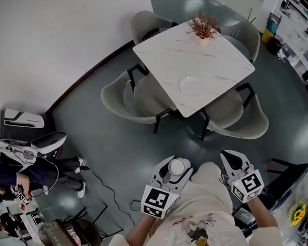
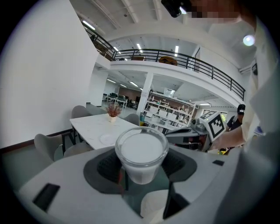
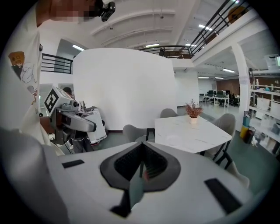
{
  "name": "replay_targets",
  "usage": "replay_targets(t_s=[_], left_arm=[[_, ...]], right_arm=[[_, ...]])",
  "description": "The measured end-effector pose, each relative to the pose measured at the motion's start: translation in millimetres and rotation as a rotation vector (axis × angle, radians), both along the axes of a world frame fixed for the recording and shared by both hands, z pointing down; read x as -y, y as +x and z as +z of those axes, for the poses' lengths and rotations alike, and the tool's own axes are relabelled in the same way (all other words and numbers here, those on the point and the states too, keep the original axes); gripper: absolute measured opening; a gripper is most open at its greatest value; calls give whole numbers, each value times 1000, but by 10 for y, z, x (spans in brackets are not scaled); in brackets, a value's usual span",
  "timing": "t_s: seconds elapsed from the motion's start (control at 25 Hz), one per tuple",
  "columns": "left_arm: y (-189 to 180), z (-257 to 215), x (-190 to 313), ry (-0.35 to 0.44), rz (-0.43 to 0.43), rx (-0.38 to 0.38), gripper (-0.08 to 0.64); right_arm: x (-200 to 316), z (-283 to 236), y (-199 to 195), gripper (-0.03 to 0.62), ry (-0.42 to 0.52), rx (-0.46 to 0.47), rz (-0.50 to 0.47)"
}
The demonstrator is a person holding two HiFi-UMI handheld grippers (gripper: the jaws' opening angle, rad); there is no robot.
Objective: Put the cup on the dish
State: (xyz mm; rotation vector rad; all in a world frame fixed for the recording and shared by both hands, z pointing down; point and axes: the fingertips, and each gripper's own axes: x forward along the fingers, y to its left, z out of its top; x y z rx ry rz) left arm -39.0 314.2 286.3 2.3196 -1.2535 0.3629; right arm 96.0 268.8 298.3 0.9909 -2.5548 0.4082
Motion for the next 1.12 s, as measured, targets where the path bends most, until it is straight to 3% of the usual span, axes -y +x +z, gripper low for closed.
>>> replay_targets(t_s=[0.24,0.44,0.6,1.12], left_arm=[[-191,-14,220,-1,-1,-10,268],[-97,80,371,-27,7,-19,268],[-87,47,632,-36,-10,-19,268],[1,28,1817,-28,-12,49,268]], right_arm=[[129,11,-124,5,-12,-14,-3],[290,82,-68,5,-33,0,14],[583,147,-85,5,-63,31,24],[1855,87,-134,5,6,54,-74]])
